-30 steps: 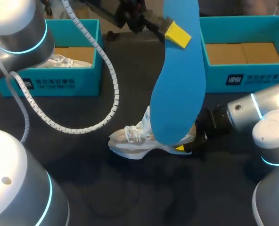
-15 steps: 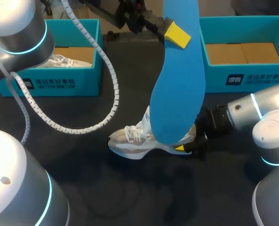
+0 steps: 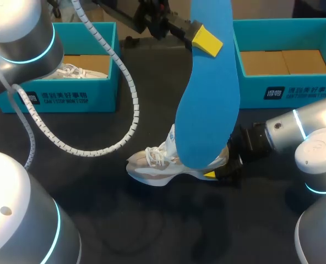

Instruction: Take the shoe out of the shoebox, open the shoe tongue, remove and reinsert the insole, then place the shoe into the shoebox

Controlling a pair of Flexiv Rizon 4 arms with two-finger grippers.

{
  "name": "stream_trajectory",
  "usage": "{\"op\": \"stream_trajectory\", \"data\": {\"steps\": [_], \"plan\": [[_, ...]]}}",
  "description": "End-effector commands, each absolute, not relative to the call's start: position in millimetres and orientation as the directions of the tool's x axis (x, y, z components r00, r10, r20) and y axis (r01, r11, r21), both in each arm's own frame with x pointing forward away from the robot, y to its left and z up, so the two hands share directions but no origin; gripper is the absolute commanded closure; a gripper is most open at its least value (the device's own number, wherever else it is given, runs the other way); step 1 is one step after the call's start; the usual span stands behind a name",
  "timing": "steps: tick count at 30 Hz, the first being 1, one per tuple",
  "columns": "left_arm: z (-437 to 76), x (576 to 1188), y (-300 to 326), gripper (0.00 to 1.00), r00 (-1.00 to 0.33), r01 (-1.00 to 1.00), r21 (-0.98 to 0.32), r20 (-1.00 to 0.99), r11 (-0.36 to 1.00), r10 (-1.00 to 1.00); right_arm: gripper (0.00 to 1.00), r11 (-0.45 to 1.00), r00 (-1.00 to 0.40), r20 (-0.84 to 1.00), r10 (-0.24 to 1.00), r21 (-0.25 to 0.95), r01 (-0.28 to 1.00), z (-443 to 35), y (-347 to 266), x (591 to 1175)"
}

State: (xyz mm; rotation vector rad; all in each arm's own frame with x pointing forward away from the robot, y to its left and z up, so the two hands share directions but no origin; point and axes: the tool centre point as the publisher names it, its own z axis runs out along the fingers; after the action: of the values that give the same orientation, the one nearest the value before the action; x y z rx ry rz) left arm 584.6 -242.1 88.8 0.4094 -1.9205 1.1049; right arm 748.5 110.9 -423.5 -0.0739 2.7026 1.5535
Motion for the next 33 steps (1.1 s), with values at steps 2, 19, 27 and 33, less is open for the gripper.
{"op": "stream_trajectory", "data": {"steps": [2,19,27,33], "plan": [[87.7,583.9,-241.3,1.00,-0.577,-0.634,-0.540,0.807,0.553,0.127,0.00,0.504,-0.999,-0.045,-0.029,0.862,-0.053,-424.5,113.0,748.8],[87.7,583.9,-241.3,1.00,-0.577,-0.634,-0.540,0.807,0.553,0.127,0.00,0.610,-0.997,-0.065,-0.034,0.789,-0.072,-391.6,87.3,752.3],[87.7,583.9,-241.3,1.00,-0.577,-0.634,-0.540,0.807,0.553,0.127,0.00,0.689,-0.997,-0.081,-0.014,0.722,-0.068,-372.2,86.9,752.9],[87.7,583.9,-241.3,1.00,-0.577,-0.634,-0.540,0.807,0.553,0.127,0.00,0.749,-0.996,-0.085,-0.005,0.660,-0.060,-354.0,86.7,749.2]]}}
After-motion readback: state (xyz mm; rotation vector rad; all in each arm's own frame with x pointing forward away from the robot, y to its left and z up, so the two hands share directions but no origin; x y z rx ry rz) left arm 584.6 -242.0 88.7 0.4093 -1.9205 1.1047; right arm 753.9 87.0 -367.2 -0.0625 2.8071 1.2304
